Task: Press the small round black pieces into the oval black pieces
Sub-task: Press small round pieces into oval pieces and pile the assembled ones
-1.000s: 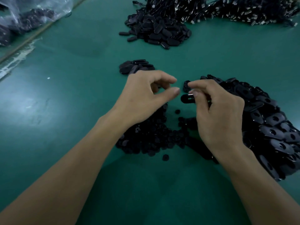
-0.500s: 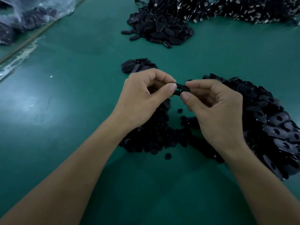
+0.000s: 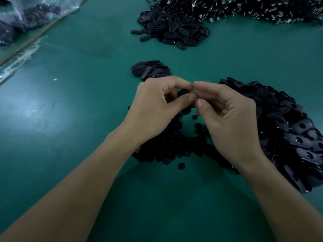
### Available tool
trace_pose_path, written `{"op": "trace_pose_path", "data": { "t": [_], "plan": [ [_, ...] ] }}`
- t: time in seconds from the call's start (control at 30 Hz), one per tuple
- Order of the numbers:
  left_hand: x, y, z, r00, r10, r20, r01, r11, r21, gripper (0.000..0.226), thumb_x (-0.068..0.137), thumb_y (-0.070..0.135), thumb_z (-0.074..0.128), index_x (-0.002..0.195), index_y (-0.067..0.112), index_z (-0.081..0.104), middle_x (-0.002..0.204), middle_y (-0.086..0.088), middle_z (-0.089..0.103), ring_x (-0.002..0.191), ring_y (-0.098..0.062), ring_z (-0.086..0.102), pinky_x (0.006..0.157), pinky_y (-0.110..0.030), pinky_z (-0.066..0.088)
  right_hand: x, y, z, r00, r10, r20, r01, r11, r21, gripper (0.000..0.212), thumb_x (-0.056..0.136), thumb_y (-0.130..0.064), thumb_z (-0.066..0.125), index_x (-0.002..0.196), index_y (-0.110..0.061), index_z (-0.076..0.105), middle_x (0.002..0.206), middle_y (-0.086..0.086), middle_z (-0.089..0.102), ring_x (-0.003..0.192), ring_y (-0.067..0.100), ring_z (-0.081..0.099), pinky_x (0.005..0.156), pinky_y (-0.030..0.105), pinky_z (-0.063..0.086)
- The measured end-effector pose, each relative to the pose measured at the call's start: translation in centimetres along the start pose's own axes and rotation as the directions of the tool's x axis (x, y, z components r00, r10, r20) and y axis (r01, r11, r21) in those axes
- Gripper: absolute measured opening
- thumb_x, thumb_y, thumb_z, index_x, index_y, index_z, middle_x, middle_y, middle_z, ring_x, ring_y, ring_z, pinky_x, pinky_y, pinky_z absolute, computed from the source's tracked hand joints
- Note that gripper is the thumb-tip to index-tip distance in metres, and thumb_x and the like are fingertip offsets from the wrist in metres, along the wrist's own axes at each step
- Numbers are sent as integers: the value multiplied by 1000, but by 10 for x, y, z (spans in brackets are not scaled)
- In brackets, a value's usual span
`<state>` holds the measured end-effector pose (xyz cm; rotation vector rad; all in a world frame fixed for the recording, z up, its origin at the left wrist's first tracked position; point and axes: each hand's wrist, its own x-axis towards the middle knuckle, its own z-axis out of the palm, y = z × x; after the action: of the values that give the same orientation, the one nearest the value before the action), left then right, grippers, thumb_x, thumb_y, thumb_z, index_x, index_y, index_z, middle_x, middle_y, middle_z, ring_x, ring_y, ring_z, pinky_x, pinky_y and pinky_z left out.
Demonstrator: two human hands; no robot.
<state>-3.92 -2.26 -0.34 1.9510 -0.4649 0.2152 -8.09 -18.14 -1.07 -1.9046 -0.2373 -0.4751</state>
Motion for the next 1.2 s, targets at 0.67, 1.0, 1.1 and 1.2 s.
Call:
{"op": "trace_pose_path", "data": {
  "t": [0.67,1.0,1.1,1.2],
  "plan": [
    [5,-5,-5,952,-174,-253,120,969,-216,14,92,5,73,91,19,74,73,4,75,67,-15,75,64,-22,59,-10,0,9,929,23,369,171,857,-486,19,94,-29,69,109,-21,74,86,-8,58,89,17,53,81,35,44],
    [4,-7,-5,945,-189,-267,151,976,-155,15,93,5,69,99,18,73,76,5,76,69,-12,76,70,-28,63,-9,-1,5,950,59,307,90,889,-449,12,86,-33,78,84,-21,75,76,-8,65,74,15,61,71,41,52],
    [4,-8,-4,944,-190,-270,154,977,-149,17,91,4,70,96,20,73,75,6,76,69,-11,76,72,-30,63,-9,-3,6,939,58,339,111,882,-458,10,89,-32,74,87,-21,74,81,-10,62,81,13,56,75,41,50],
    [4,-9,-4,944,-185,-272,151,978,-142,18,90,4,70,92,22,73,73,7,76,68,-10,75,71,-28,63,-8,-4,7,925,78,372,122,866,-485,10,93,-30,68,87,-23,67,85,-14,56,85,7,47,78,28,43]
  ]
}}
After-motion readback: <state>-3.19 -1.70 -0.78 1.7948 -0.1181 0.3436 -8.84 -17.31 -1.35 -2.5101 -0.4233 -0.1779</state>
